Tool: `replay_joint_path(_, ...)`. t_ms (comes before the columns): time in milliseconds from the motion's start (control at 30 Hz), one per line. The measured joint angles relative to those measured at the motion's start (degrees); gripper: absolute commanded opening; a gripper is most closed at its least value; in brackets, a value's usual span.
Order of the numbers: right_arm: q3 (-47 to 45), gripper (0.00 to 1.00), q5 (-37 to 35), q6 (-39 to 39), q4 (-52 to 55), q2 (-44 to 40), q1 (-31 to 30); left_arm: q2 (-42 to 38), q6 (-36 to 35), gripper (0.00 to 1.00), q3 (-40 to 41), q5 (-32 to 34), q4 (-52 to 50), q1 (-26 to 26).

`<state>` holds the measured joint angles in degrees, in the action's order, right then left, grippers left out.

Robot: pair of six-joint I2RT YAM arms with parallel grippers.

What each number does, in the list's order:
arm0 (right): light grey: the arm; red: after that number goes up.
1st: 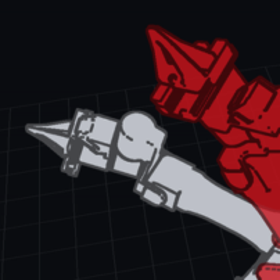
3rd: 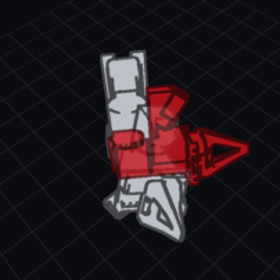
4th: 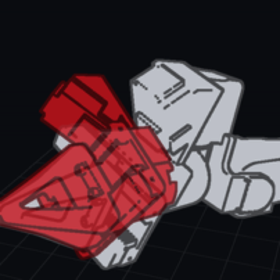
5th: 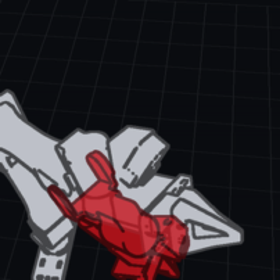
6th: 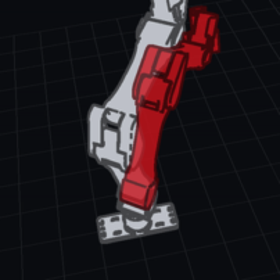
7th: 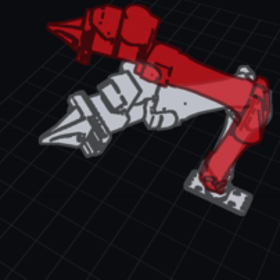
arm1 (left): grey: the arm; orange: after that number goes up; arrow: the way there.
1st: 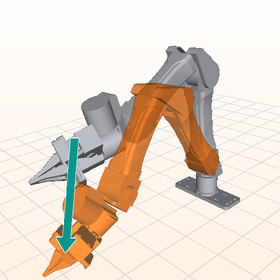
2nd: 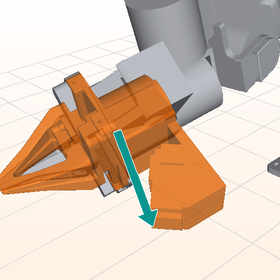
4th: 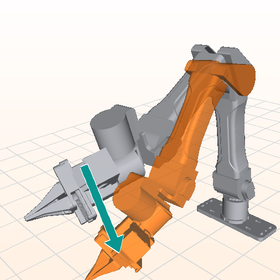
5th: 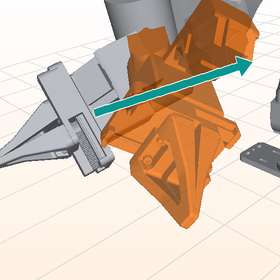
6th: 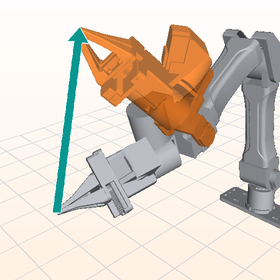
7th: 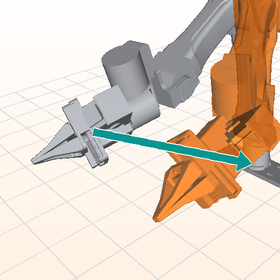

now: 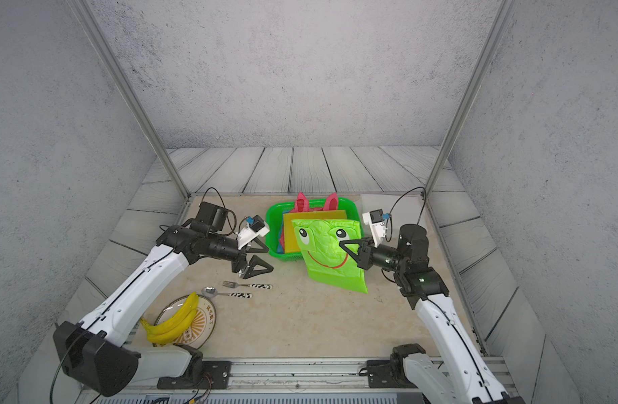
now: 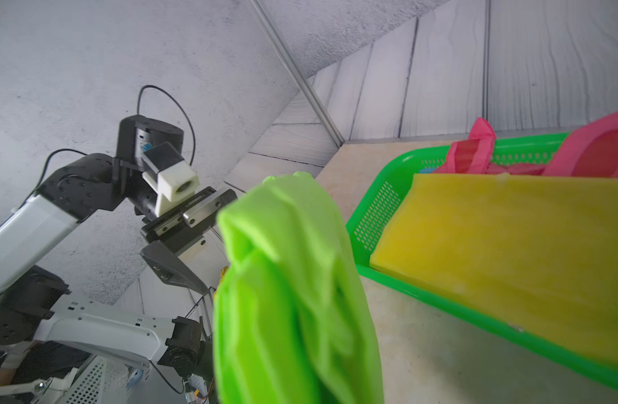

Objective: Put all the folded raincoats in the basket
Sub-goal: Place the raincoat in the basket.

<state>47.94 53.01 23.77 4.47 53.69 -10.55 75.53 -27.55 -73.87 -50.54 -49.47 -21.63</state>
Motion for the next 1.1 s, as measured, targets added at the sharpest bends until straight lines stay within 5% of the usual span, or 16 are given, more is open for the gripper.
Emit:
replay_joint_path(233,4.35,0.0,2.8,1.05,-11.26,8.7,-2.16,1.31,-0.87,0.89,-4.68,-0.15,0.92,2.25)
replay_joint_path(467,13.92,0.0,3.3,7.04,-18.1,27.34,-3.17,5.25,1.11,0.89,-4.24,3.28,5.31,5.51)
replay_joint_path(600,22.16,0.0,3.8,10.97,-18.86,40.5,-3.17,6.64,3.61,0.99,-2.73,7.08,8.7,7.17)
replay_joint_path(800,32.61,0.0,4.15,15.06,-17.35,56.04,-3.17,8.98,8.02,1.0,-2.1,12.83,12.85,9.18)
replay_joint_path(1100,39.26,0.0,3.63,15.52,-10.84,66.93,-2.16,10.14,9.62,1.0,-2.08,15.89,13.7,10.01)
